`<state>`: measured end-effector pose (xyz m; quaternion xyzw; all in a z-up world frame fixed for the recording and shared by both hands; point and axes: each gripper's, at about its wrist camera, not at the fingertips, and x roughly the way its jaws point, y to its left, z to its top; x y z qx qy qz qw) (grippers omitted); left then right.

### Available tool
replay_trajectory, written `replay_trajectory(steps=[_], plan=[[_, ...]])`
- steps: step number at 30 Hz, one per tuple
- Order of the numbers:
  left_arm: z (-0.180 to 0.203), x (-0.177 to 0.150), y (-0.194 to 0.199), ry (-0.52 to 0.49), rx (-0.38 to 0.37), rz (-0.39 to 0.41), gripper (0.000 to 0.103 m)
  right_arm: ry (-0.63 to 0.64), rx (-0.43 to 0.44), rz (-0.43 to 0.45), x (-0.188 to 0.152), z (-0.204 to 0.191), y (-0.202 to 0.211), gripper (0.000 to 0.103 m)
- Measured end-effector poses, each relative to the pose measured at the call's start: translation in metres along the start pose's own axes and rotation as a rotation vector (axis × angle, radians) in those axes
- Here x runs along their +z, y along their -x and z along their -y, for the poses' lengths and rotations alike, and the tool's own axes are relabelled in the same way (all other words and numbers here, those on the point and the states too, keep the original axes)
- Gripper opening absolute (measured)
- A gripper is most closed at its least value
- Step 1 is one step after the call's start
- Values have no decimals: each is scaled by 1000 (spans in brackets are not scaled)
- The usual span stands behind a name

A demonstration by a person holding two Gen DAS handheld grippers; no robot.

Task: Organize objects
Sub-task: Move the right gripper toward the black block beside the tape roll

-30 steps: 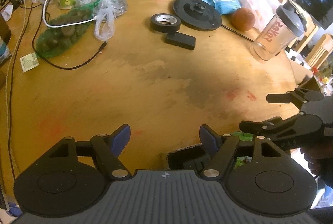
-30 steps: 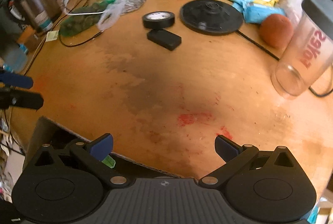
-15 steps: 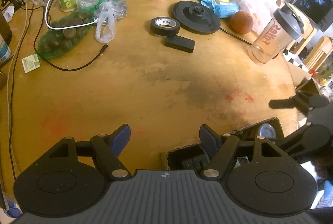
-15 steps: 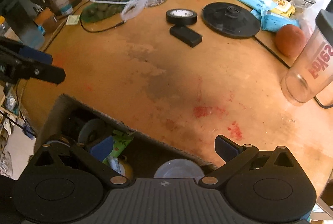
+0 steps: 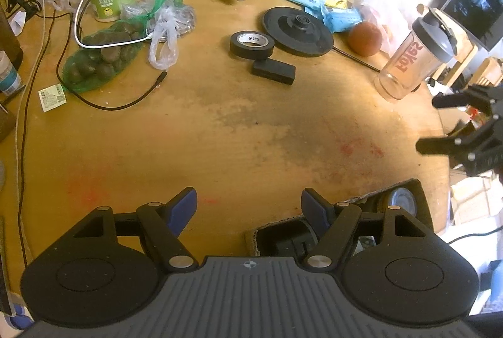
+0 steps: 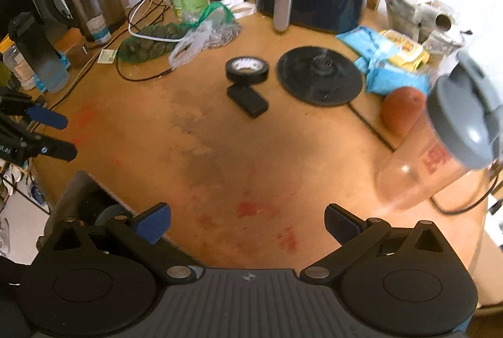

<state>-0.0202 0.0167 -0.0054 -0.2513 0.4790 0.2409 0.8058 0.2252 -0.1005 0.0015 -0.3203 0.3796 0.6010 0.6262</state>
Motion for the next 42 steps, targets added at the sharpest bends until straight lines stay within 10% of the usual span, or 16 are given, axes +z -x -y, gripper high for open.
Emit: replay_trajectory(steps=[42], plan=[[-39,1,8,99,52,12,73,77,1,102,65,-19,-126,103]])
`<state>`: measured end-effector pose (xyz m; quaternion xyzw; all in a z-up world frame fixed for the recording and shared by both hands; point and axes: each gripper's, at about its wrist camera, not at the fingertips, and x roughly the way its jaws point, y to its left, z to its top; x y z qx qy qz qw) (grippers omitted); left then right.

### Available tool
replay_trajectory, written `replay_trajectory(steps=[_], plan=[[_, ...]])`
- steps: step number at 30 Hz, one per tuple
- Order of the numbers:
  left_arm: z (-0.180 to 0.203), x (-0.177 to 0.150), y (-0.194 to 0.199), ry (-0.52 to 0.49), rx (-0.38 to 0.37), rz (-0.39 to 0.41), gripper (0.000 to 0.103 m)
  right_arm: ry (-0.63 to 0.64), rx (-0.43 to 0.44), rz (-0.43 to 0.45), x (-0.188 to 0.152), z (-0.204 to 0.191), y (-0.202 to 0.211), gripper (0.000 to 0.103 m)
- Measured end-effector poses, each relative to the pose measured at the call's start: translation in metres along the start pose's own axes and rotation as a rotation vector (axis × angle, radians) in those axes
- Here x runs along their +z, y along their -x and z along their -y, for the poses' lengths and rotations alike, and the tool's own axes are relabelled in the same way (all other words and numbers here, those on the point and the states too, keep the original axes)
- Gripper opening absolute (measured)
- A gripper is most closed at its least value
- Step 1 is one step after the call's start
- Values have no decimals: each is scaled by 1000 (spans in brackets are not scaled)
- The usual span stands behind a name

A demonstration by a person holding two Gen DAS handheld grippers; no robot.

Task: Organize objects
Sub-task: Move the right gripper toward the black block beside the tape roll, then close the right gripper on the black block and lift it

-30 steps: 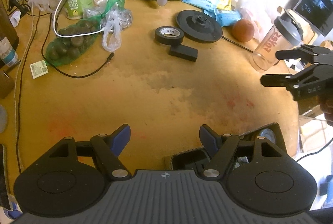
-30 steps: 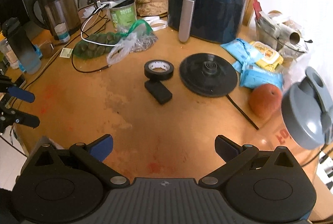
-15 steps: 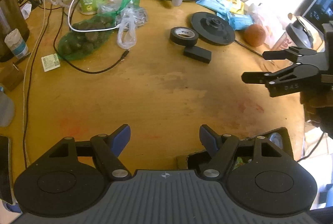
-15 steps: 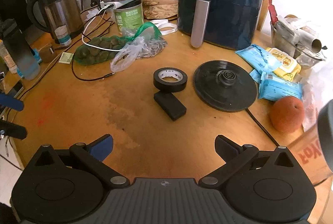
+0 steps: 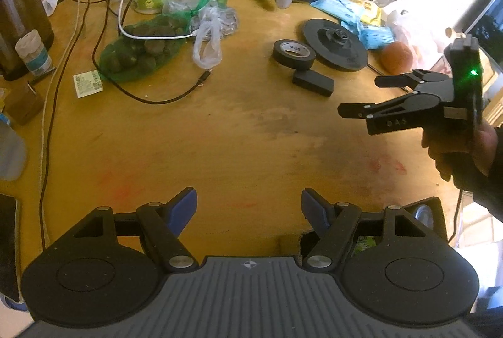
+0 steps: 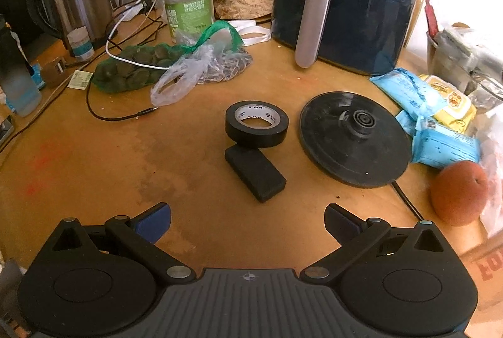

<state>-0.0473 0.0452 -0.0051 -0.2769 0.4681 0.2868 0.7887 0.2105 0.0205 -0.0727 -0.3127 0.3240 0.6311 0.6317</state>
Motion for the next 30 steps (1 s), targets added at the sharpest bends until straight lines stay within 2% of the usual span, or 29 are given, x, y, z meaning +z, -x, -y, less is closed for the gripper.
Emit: replay_trajectory(steps=[8,14,26,28,30], plan=[[-20,-3,4,41,29,-7,73,27,16,-12,12,2,-27,102],[-37,-8,8,84,61,-16,73,37,21,-27,23,4,-48,92],[-58,-20,15,152,96,-23,73,82,27,-62,31,2,-73,55],[-58,-21,15,155,96,-25,73,87,39,-73,31,1,-75,40],[-58,-21,15,156,94,-24,73,90,49,-80,31,1,-76,38]])
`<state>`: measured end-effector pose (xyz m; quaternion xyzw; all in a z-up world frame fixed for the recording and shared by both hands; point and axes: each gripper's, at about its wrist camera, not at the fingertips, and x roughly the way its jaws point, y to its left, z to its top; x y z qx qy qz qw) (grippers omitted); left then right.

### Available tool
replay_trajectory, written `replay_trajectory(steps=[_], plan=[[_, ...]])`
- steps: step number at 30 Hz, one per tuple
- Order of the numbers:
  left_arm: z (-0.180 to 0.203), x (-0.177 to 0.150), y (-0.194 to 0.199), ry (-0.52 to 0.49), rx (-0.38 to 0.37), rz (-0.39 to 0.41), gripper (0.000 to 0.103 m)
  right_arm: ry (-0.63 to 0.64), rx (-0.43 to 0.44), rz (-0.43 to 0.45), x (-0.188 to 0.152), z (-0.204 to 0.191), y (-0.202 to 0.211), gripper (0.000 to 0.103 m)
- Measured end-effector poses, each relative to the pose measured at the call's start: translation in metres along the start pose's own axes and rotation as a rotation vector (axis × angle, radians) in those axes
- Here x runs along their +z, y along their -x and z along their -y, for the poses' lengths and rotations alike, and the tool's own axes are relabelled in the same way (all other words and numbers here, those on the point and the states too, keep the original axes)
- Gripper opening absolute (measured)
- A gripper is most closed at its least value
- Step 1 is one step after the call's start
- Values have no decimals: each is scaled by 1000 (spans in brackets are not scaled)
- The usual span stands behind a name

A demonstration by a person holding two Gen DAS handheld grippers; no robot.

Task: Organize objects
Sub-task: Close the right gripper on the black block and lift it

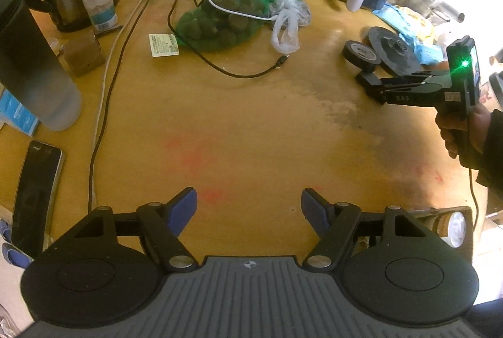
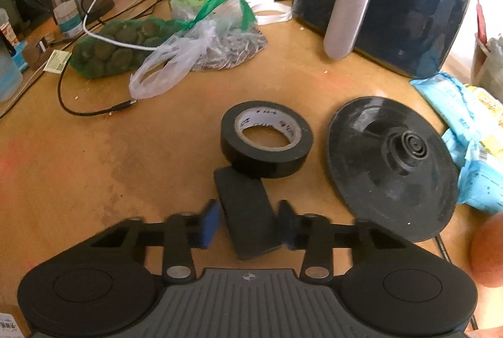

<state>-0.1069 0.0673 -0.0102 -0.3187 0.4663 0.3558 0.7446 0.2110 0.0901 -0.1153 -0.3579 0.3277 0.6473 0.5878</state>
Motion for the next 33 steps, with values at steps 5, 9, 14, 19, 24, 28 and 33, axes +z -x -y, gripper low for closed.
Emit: replay_trajectory(steps=[5,9,14,19,24,28,33], plan=[[1,-1,1,2,2,1,73,2,1,3,2,-1,-1,40],[1,-1,1,3,4,1,73,8,10,-1,3,-1,-3,41],[-1,-2,3,6,8,4,73,25,14,-21,5,-4,-2,34],[-1,-1,3,-4,3,10,73,32,24,-39,1,-7,2,34],[4,0,3,-18,-2,15,73,34,56,-52,-8,-11,9,34],[7,1,3,-32,-7,19,73,17,78,-48,-16,-12,19,34],[14,4,2,-55,-13,23,73,-23,97,-34,-23,-8,33,34]])
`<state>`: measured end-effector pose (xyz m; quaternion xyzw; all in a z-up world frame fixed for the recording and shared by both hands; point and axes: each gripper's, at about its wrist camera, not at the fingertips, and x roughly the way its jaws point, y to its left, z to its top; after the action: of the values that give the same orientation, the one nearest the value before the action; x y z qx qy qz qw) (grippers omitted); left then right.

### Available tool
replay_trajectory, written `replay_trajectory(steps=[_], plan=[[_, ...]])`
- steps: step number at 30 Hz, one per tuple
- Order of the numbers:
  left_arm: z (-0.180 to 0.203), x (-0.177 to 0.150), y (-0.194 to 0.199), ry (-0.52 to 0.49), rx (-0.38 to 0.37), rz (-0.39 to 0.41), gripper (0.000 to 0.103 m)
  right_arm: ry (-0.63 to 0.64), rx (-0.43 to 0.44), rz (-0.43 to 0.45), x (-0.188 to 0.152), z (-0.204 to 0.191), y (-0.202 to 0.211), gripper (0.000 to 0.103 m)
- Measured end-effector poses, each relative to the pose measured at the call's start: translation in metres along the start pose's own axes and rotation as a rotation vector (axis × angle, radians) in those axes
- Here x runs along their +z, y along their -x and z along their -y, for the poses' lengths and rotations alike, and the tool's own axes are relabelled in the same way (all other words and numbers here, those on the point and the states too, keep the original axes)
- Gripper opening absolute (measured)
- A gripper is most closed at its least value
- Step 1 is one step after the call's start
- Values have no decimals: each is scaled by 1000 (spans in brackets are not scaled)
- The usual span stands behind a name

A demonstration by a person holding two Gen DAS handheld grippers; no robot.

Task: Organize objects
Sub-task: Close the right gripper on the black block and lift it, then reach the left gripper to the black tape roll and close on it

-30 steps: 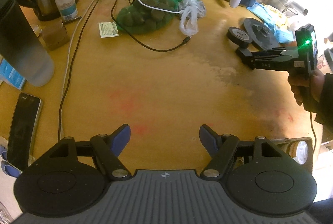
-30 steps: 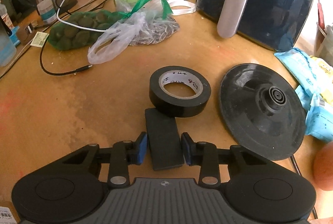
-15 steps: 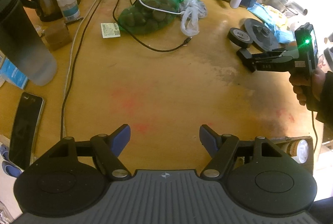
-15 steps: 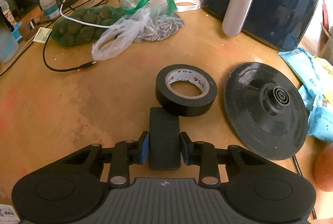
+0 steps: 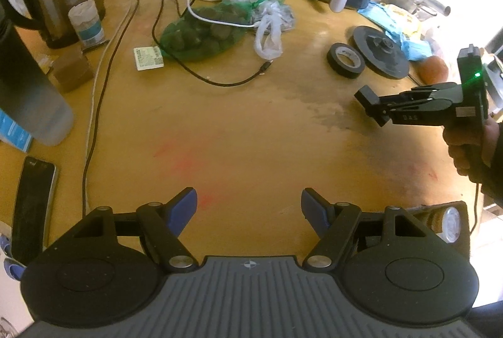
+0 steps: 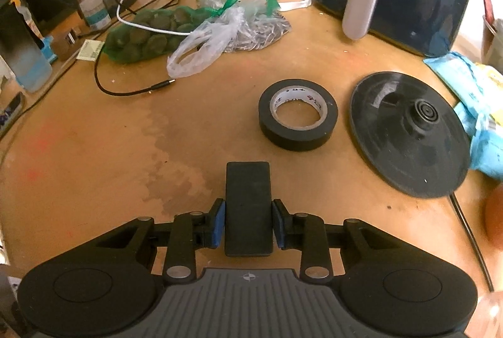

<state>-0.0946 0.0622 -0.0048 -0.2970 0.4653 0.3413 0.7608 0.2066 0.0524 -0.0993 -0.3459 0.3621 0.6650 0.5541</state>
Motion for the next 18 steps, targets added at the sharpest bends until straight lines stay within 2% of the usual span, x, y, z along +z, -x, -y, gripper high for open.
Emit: replay_trajectory(steps=[17,18], plan=[[48,8,-11,-112,-59,11,73,-132,23,74,-38,18,63,34],[51,9,-12,-119,-62,13,73,-65,65,67,-41,20,68,34]])
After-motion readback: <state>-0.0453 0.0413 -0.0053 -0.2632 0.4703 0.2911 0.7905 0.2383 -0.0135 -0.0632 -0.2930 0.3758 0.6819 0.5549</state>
